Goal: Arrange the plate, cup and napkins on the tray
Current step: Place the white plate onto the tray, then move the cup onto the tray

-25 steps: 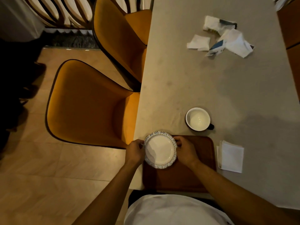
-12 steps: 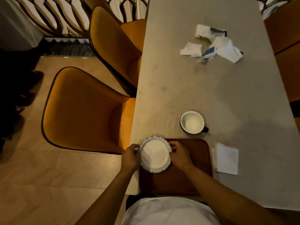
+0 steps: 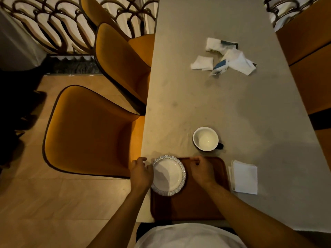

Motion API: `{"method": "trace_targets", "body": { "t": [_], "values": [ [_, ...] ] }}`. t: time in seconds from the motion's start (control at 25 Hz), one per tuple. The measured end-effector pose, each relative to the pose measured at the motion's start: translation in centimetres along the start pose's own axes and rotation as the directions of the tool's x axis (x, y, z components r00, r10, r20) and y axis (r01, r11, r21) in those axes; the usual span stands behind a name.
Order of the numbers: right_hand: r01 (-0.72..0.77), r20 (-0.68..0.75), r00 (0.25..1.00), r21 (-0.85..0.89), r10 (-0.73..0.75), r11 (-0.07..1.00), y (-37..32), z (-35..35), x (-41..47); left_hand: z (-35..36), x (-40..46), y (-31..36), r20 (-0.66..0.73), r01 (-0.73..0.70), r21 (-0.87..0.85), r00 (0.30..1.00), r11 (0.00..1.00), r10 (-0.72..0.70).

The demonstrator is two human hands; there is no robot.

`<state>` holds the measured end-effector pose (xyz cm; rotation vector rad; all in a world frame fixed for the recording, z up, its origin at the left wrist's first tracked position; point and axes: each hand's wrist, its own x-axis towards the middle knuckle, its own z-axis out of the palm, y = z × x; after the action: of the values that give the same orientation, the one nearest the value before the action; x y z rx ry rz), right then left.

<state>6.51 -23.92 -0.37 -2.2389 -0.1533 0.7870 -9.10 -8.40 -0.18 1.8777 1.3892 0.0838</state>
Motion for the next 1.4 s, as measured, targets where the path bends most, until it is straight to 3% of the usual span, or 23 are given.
{"method": "trace_targets", "body": {
  "t": [0.2, 0.32, 0.48, 0.56, 0.64, 0.8, 1.12, 1.4],
  "values": [
    [0.095, -0.236, 0.967, -0.031, -0.099, 0.995, -1.0, -4.3, 1.3, 1.9, 1.8, 5.5, 0.088, -0.154, 0.043, 0.985, 0.987, 0.15],
    [0.112, -0.281, 0.953, -0.022, -0.114, 0.993, -1.1, -6.9, 3.2, 4.3, 2.5, 9.4, 0.19, -0.129, -0.023, 0.973, 0.991, 0.131],
    [0.002, -0.155, 0.988, -0.034, -0.007, 0.999, -0.9, -8.7, 5.6, 7.1, 2.8, 14.9, 0.393, 0.185, -0.289, 0.917, 0.939, -0.059],
    [-0.025, -0.061, 0.998, 0.014, 0.026, 1.0, -0.9, -9.0, 6.7, 8.2, 2.6, 17.1, 0.511, 0.414, -0.424, 0.844, 0.805, -0.165],
    [-0.052, 0.011, 0.999, 0.082, 0.052, 0.995, -0.9, -9.1, 7.6, 8.9, 2.2, 18.6, 0.59, 0.539, -0.495, 0.784, 0.681, -0.192],
    [-0.089, 0.127, 0.99, 0.222, 0.062, 0.971, -0.6, -9.0, 8.3, 10.6, 2.3, 19.3, 0.563, 0.55, -0.524, 0.797, 0.651, -0.219],
    [-0.108, 0.182, 0.981, 0.214, 0.069, 0.971, -0.6, -8.7, 8.9, 10.8, 2.8, 19.3, 0.542, 0.561, -0.499, 0.797, 0.66, -0.267],
    [-0.115, 0.233, 0.97, 0.191, 0.068, 0.975, -0.5, -10.5, 7.7, 8.7, 0.6, 18.3, 0.622, 0.583, -0.529, 0.76, 0.617, -0.185]
  ]
}}
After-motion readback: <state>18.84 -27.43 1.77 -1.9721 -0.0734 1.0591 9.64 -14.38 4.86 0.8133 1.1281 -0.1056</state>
